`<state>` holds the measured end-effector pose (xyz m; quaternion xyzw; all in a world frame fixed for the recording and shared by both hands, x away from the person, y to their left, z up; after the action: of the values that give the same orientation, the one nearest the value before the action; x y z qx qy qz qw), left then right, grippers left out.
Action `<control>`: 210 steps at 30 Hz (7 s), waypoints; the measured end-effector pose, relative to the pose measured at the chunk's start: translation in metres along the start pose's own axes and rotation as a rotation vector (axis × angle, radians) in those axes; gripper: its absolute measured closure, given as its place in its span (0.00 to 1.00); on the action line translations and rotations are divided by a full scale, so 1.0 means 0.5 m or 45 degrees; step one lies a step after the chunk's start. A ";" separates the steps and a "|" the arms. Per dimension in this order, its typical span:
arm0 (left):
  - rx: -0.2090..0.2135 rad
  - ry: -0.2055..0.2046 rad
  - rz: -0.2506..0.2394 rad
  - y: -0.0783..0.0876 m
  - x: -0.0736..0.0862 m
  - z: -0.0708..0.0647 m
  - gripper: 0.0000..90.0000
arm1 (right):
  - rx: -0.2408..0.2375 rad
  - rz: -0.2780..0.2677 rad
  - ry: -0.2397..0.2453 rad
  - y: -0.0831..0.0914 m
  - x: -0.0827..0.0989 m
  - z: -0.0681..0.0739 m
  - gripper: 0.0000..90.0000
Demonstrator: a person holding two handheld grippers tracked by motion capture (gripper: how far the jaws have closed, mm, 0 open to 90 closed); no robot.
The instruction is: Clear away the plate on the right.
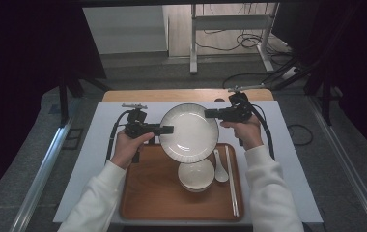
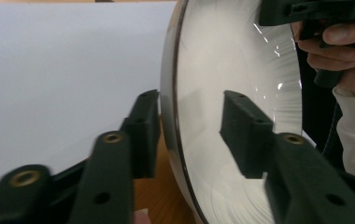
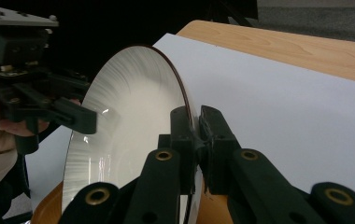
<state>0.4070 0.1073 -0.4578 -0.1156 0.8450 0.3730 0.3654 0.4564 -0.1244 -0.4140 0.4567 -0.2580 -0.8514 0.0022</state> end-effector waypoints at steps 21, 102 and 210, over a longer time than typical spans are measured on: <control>-0.069 0.112 -0.019 0.036 -0.028 0.043 0.91 | -0.085 -0.018 0.009 -0.016 0.005 0.001 0.79; -0.210 0.167 0.049 0.215 0.142 0.170 0.88 | 0.258 -0.026 0.202 0.200 0.161 -0.036 0.40; -0.580 -0.350 -0.107 0.230 0.143 0.090 0.24 | 0.355 0.033 0.190 0.219 0.235 -0.062 0.37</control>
<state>0.3265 0.2251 -0.4656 -0.1781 0.6761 0.5504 0.4564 0.3868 -0.2610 -0.4712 0.5113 -0.3786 -0.7709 -0.0311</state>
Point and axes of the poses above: each handheld gripper's, and its own axes: y roughly backward along the jaws, x roughly out of its underside, z roughly to its left, the point moved 6 cm from there along -y, roughly forward along the jaws, and after that the axes turned 9 degrees about -x, right-handed, at the moved point
